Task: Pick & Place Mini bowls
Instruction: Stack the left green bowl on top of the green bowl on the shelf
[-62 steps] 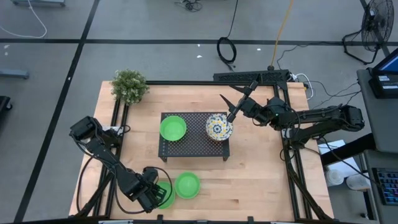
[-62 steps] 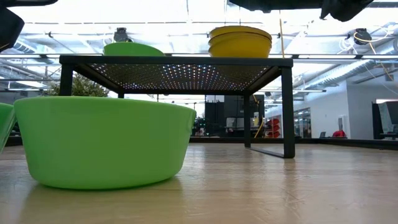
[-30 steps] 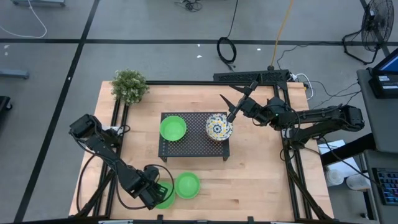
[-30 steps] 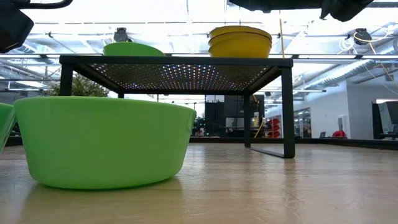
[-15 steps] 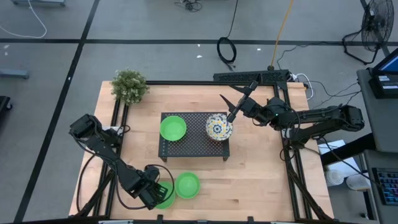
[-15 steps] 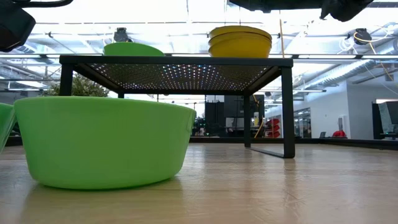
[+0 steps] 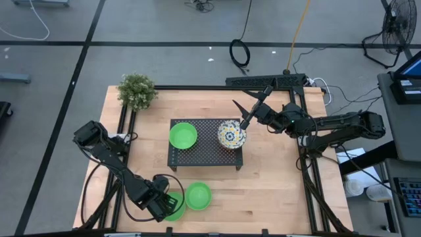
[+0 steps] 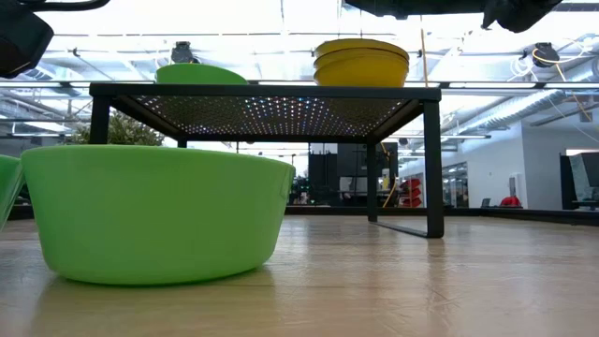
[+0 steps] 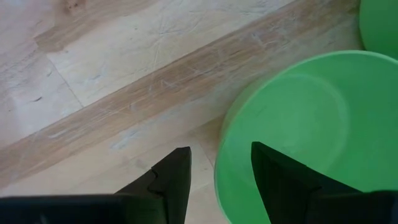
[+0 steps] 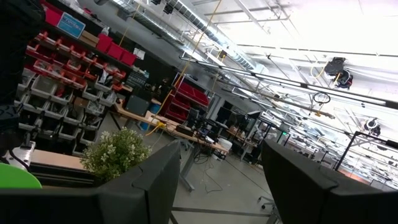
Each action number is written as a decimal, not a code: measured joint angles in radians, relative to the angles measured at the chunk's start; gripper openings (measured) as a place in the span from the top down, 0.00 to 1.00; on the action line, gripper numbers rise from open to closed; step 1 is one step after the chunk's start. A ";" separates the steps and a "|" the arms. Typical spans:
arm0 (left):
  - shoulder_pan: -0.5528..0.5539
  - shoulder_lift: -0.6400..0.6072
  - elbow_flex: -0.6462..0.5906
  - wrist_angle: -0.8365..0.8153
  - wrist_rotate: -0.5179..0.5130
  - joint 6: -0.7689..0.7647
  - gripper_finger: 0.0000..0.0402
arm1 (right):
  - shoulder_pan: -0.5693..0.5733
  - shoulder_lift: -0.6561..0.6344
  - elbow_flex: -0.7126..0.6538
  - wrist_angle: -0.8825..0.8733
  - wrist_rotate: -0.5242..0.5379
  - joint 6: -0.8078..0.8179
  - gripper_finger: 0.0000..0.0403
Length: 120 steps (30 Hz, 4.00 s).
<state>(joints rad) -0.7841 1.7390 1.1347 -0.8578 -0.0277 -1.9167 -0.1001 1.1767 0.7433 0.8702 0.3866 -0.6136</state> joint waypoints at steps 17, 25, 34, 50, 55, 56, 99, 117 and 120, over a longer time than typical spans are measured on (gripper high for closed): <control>-0.003 0.000 0.000 0.062 0.000 0.110 0.57 | 0.000 0.000 0.000 0.000 0.000 0.000 0.47; -0.003 0.000 0.000 0.062 0.000 0.142 0.57 | 0.000 0.000 0.000 0.000 0.000 0.000 0.47; -0.003 0.000 0.000 0.061 0.000 0.142 0.57 | 0.000 0.000 0.000 0.000 0.000 0.000 0.47; -0.003 0.000 0.000 0.053 0.000 0.151 0.57 | 0.000 0.000 0.000 0.000 0.000 0.000 0.47; -0.003 0.000 0.000 0.050 0.000 0.151 0.57 | 0.000 0.000 0.000 0.000 0.000 0.000 0.47; -0.003 0.001 0.000 0.050 0.000 0.151 0.57 | 0.000 0.000 0.000 0.000 0.000 0.000 0.47; -0.015 0.001 0.000 0.048 -0.017 0.159 0.57 | 0.000 0.000 0.000 0.000 0.000 0.000 0.47; -0.015 0.001 0.000 0.047 -0.018 0.159 0.57 | 0.000 0.000 0.000 0.000 0.000 0.000 0.47; -0.015 0.001 0.000 0.047 -0.018 0.161 0.61 | 0.000 0.000 0.000 0.000 0.000 0.000 0.47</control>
<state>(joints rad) -0.7990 1.7397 1.1343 -0.8104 -0.0454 -1.7557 -0.1001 1.1767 0.7433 0.8703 0.3866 -0.6136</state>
